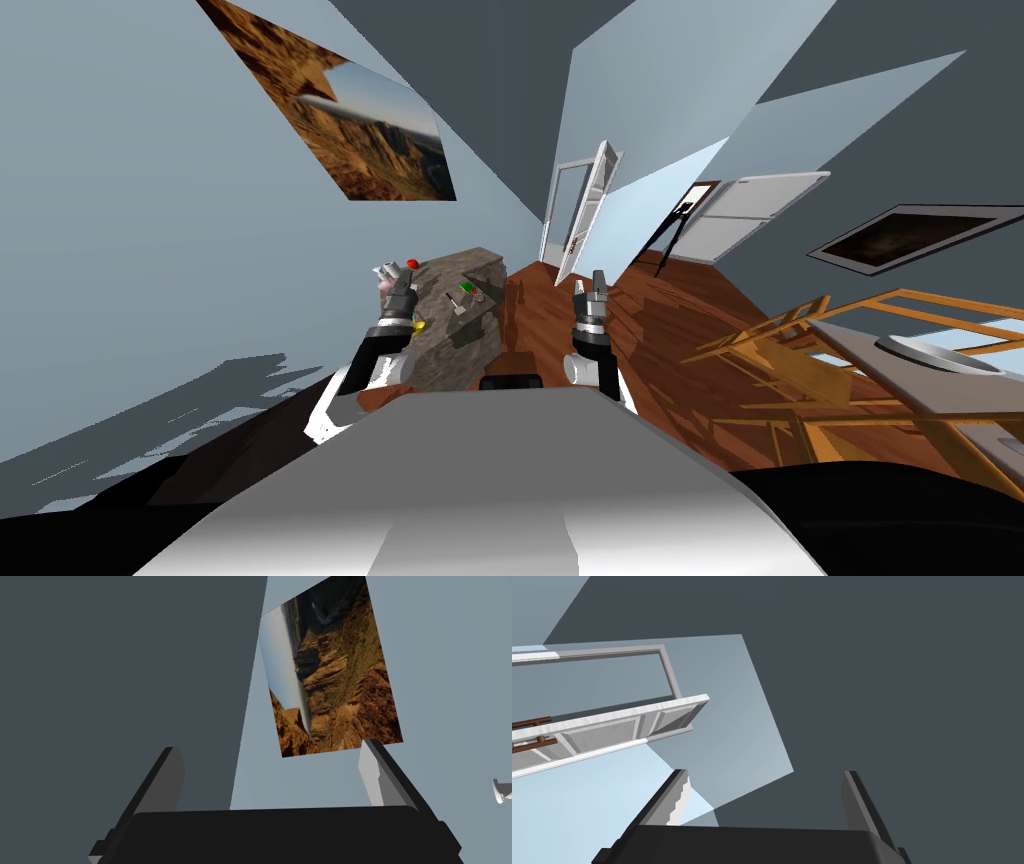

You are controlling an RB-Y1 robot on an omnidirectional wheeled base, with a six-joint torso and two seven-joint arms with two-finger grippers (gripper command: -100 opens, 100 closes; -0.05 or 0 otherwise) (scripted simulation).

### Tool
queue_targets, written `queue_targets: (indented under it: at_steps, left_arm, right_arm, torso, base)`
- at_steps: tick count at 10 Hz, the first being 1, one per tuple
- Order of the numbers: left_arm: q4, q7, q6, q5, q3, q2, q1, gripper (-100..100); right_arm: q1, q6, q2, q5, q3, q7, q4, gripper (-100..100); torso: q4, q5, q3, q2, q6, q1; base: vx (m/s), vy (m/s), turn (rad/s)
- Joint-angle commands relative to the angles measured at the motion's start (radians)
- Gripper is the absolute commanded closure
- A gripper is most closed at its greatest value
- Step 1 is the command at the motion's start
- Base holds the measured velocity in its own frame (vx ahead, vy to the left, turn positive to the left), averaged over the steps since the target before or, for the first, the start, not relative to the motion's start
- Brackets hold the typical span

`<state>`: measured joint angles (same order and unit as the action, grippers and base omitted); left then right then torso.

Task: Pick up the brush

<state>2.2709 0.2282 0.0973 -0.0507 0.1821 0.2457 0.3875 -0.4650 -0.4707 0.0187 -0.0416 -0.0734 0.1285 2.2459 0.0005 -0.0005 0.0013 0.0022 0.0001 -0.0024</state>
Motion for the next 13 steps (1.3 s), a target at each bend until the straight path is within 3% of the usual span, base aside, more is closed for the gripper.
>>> queue_targets:
  at_steps: [1,6,8,11,13]
  left_arm:
    - [-0.006,0.014,-0.036,0.002,0.008,0.011,-0.010,-100]
    - [-0.033,0.079,-0.182,0.000,0.072,0.082,-0.073,-100]
    - [-0.033,0.079,-0.215,0.000,0.072,0.082,-0.073,-100]
    - [-0.056,0.123,-0.306,-0.005,0.113,0.122,-0.122,-100]
    - [-0.056,0.123,-0.348,-0.005,0.113,0.122,-0.122,-100]
  right_arm:
    - [0.000,0.000,0.000,0.000,0.000,0.000,0.000,0]
    - [0.000,0.000,0.000,0.000,0.000,0.000,0.000,0]
    - [0.000,0.000,0.000,0.000,0.000,0.000,0.000,0]
    - [0.000,0.000,0.000,0.000,0.000,0.000,0.000,0]
    - [0.000,0.000,0.000,0.000,0.000,0.000,0.000,0]
  torso:
    - [0.000,0.000,0.000,0.000,0.000,0.000]
    - [0.000,0.000,0.000,0.000,0.000,0.000]
    - [0.000,0.000,0.000,-0.001,0.000,0.000]
    - [0.000,0.000,-0.001,-0.001,0.000,0.001]
    - [0.000,0.000,-0.001,-0.001,0.000,0.000]
  base:
    - [-0.031,-0.034,-0.015]
    - [-0.032,-0.043,-0.030]
    - [-0.017,-0.024,-0.006]
    - [-0.017,-0.034,-0.039]
    - [-0.014,-0.025,-0.011]
